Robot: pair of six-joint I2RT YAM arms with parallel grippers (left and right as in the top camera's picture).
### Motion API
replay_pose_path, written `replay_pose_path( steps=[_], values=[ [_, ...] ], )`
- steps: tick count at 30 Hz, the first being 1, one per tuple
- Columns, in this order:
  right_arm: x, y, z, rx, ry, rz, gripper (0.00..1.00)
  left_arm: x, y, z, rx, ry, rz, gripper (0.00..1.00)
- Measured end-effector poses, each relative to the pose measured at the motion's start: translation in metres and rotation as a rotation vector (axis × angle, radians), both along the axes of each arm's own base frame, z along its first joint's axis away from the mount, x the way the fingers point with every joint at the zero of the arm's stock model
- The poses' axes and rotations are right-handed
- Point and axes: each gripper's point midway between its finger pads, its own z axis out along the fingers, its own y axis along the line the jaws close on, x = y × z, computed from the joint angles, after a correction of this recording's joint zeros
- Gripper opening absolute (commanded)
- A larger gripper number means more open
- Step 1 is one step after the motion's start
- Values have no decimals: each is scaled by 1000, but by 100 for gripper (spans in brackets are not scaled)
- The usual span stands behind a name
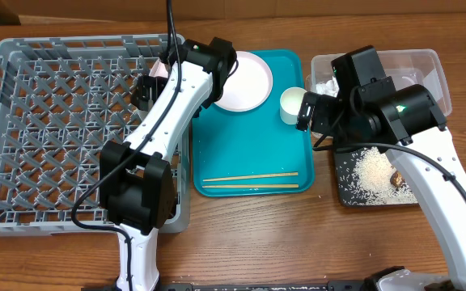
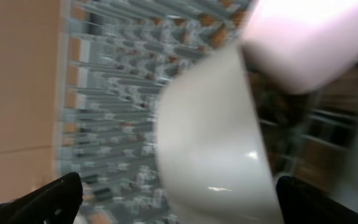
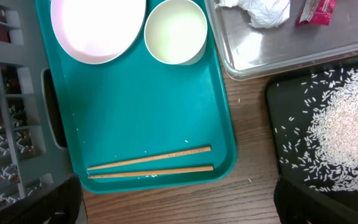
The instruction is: Sort waste into correct bins and load items into the dishwasher
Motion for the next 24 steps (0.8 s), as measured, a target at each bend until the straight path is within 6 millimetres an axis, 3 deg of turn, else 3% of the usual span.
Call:
replay_pose_path(
  steps=[10, 17, 24],
  values=[
    [0, 0, 0, 0, 0, 0, 100, 6, -28, -31, -287, 12, 37, 100],
    [0, 0, 0, 0, -1, 0, 100, 13, -30, -40, -389, 44, 12, 99],
    [0, 0, 0, 0, -1, 0, 100, 19, -14, -36, -445, 60, 17, 95]
  ],
)
